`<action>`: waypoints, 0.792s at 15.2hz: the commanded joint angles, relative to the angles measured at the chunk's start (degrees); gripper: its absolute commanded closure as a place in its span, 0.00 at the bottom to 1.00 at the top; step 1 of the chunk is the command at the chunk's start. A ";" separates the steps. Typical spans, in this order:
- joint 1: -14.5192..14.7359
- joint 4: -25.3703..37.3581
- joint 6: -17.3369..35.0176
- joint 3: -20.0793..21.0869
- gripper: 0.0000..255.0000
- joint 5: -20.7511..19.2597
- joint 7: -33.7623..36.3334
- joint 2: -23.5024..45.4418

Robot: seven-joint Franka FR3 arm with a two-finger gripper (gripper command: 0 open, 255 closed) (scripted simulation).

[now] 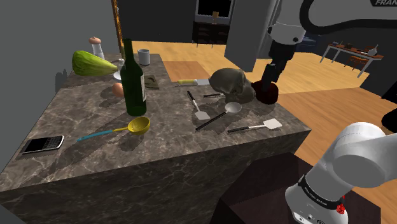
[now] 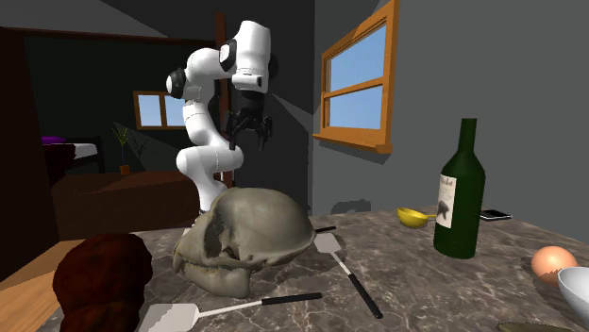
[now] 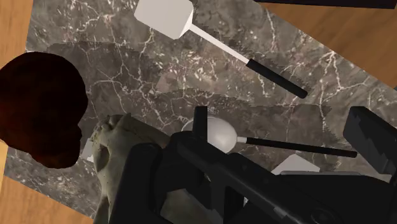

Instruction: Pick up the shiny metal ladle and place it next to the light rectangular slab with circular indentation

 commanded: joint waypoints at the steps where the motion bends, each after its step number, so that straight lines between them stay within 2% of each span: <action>1: 0.00 0.00 0.00 0.00 0.00 0.00 0.00 0.00; 7: 6.32 -2.48 12.65 -9.44 0.00 -1.66 -24.87 8.59; 12: 12.34 -1.34 21.37 -15.99 0.00 0.23 -46.21 18.37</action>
